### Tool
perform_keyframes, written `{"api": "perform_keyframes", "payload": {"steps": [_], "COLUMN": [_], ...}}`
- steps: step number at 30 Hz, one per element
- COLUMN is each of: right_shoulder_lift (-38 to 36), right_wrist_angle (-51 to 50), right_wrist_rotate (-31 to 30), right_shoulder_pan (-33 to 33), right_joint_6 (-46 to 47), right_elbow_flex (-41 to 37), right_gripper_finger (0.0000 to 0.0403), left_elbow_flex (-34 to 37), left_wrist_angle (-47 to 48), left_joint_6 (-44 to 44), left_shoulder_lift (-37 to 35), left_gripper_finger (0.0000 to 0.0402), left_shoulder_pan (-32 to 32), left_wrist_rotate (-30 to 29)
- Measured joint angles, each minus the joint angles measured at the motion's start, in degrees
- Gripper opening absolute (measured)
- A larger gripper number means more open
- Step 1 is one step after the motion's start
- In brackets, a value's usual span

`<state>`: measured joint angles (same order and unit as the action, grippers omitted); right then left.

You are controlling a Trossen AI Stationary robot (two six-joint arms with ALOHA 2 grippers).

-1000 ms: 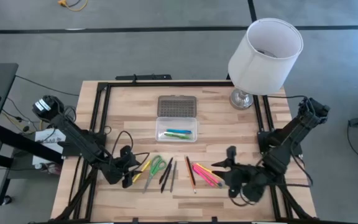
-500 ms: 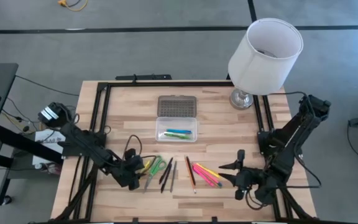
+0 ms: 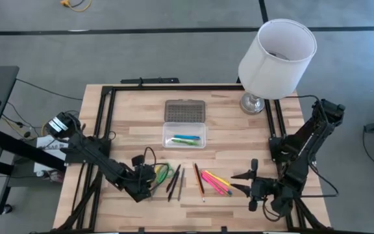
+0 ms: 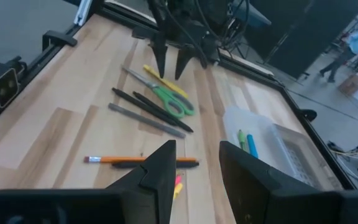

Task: Pick & place school supplies into a supply box
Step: Put the left yellow pen into the black supply box

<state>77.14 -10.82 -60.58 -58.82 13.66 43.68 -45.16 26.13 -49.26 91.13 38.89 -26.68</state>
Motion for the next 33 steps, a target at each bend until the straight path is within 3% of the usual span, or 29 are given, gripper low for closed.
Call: {"api": "perform_keyframes", "payload": {"steps": [15,33], "right_shoulder_lift": [4.84,5.73], "right_wrist_angle": [1.74,1.9], "right_wrist_rotate": [0.47,0.17], "right_shoulder_pan": [0.02,-1.56], "right_joint_6": [1.63,3.94], "right_elbow_flex": [0.02,0.02], "right_gripper_finger": [0.0118,0.0118], "left_elbow_flex": [1.2,1.2], "left_wrist_angle": [0.69,-3.78], "left_joint_6": [-7.45,-7.18], "left_shoulder_lift": [-0.01,1.75], "left_gripper_finger": [0.0169,0.0169], "left_shoulder_pan": [-4.39,-6.16], "left_wrist_rotate": [3.94,8.58]}}
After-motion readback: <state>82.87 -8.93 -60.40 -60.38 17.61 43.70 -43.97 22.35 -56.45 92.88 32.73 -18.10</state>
